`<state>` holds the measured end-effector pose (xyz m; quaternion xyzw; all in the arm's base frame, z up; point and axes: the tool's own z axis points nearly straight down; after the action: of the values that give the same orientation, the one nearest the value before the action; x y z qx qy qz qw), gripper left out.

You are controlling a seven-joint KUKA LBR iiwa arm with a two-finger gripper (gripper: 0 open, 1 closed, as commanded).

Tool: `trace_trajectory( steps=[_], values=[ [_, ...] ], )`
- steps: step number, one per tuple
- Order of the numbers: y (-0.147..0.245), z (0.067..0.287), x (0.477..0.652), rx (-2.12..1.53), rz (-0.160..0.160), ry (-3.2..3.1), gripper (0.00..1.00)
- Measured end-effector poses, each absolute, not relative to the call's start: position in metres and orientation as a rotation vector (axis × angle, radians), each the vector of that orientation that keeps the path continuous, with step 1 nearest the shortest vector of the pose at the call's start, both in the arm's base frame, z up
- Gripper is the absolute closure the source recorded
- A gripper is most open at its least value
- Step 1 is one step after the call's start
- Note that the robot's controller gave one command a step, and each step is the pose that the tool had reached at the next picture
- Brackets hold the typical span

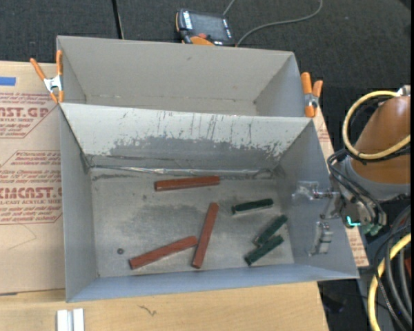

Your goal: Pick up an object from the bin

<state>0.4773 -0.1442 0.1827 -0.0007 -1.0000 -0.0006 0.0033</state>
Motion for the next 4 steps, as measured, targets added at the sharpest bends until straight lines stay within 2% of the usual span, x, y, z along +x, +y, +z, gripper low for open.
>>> trace_trajectory(
  steps=[1,2,3,4],
  values=[
    [-0.119,0.255,0.484,0.127,0.003,-3.148,0.00],
    [-0.096,0.096,0.479,0.228,-0.004,-3.128,0.00],
    [-0.114,0.069,0.548,0.349,0.000,-3.125,0.00],
    [-0.115,0.075,0.548,0.350,0.003,-3.126,1.00]
  ],
)
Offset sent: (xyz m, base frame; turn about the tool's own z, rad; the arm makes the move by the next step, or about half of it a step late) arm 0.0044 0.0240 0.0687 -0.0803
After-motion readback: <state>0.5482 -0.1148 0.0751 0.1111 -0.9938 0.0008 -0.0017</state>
